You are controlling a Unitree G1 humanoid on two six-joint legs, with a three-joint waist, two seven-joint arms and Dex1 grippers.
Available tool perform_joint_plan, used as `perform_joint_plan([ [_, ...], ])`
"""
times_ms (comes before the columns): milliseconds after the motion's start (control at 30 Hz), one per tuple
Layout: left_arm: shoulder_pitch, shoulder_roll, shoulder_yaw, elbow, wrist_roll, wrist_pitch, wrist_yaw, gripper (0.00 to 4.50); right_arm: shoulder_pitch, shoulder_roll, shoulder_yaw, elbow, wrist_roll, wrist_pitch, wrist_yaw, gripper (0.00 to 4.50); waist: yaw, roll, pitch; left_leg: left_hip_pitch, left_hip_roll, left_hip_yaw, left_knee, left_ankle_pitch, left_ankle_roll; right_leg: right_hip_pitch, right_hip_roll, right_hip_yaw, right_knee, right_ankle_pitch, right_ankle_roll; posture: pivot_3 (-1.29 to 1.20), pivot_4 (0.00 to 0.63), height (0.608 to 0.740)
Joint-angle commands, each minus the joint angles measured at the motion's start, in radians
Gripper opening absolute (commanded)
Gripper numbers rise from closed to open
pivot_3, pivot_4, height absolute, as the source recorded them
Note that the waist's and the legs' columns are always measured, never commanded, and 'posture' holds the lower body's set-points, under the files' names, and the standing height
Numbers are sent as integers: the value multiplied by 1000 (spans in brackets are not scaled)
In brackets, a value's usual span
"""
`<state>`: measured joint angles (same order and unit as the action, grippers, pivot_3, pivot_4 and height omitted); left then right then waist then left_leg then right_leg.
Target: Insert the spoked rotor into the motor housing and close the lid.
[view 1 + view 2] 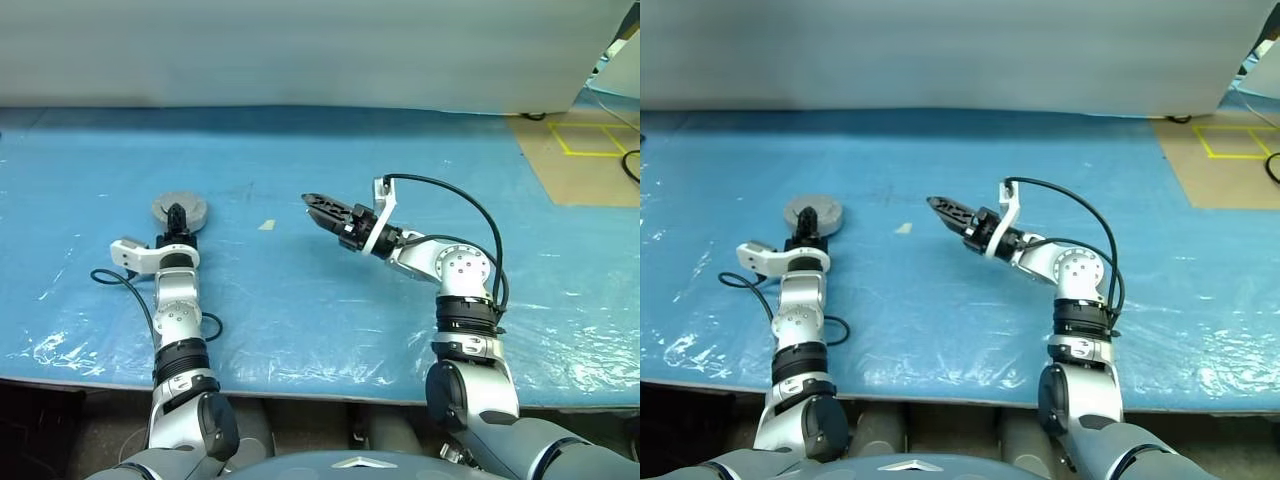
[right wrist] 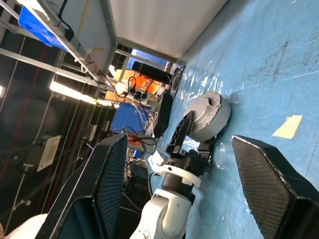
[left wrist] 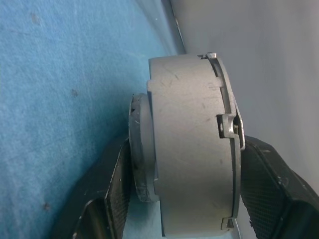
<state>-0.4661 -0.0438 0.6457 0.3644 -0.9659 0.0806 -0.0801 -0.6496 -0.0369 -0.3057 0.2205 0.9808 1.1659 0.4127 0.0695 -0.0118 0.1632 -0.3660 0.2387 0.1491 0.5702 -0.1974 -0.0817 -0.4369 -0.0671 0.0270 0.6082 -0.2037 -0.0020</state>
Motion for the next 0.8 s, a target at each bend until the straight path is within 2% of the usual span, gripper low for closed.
perform_joint_plan([
  [33,5,15,15,-11,22,-44,17,2814,-1,-34,83,-70,-48,-41,56,3487,-1,0,0,0,0,0,0,0,0,0,0,0,0,0,0,0,150,740],
  [200,13,22,8,-14,50,-67,25,2814,15,-77,193,-117,-152,-143,117,3487,-1,0,0,1,0,0,1,0,0,1,0,0,0,0,0,0,150,740],
  [400,26,33,22,-34,76,-98,74,4463,53,-153,380,-170,-381,-395,215,3538,-2,-1,0,1,0,0,1,0,0,1,0,0,0,0,0,0,150,740],
  [633,104,70,20,-121,174,-175,160,4463,92,-197,458,-170,-507,-537,282,3538,-14,-1,-1,0,0,0,1,0,0,2,0,0,1,0,0,0,150,740],
  [800,203,191,-99,-213,352,-185,51,4463,124,-214,458,-163,-583,-726,329,3538,-15,-5,-1,1,1,0,1,0,0,1,0,0,0,0,0,0,150,740],
])
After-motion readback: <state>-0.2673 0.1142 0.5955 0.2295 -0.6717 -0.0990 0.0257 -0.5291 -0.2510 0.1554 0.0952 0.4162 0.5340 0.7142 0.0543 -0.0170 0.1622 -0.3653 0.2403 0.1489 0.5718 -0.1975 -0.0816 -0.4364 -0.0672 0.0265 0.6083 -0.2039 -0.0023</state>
